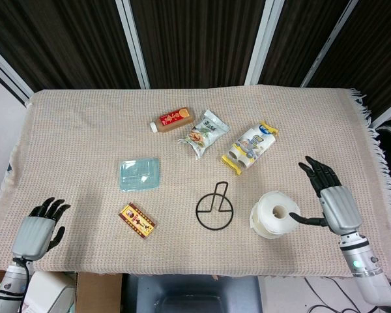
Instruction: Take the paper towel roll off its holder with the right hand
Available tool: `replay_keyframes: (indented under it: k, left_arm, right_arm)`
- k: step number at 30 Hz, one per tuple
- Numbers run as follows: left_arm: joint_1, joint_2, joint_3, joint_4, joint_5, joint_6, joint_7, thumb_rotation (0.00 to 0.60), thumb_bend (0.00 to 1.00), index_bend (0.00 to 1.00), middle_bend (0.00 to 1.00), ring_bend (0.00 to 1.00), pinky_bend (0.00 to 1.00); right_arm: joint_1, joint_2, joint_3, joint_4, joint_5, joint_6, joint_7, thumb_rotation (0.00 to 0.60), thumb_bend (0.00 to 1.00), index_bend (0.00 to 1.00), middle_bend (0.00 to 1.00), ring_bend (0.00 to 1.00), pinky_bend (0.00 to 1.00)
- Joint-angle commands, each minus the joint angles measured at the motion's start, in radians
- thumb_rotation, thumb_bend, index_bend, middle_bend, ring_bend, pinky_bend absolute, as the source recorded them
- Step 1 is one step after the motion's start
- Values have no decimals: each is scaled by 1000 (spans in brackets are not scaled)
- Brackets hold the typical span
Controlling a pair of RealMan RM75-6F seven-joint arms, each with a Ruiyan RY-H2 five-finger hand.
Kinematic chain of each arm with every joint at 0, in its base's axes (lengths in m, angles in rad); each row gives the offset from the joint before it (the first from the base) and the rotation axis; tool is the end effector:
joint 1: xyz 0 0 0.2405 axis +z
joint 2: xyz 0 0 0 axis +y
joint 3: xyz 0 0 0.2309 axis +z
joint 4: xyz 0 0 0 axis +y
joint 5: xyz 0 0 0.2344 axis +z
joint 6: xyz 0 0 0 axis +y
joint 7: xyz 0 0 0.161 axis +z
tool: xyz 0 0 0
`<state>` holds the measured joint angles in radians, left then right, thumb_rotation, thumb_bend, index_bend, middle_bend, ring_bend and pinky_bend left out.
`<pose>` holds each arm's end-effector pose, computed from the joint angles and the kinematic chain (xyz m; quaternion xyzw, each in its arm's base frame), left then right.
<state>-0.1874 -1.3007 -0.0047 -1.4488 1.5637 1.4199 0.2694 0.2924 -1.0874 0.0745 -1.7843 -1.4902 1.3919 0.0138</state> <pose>-0.2867 0.2176 0.0643 -0.6955 -0.2865 -0.3245 0.5734 -0.2182 -0.2503 0.1087 0.6247 -0.3904 0.4664 0.4898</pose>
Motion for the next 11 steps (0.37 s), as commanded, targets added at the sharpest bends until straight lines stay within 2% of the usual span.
replay_keyframes:
  k: [1,11]
  left_arm:
    - [-2,2,-1,-2,2,0,-4,600,455,252,191,139,330]
    - [-1,-1,1,8,2,2,-19,600,454,252,191,139,330]
  right_arm:
    - [-1,-19,-3,-8,29,-32,-47,600,0,0,5,0,167]
    - [-2,-27,-8,-12,26,-59,-50,600,0,0,5,0,163]
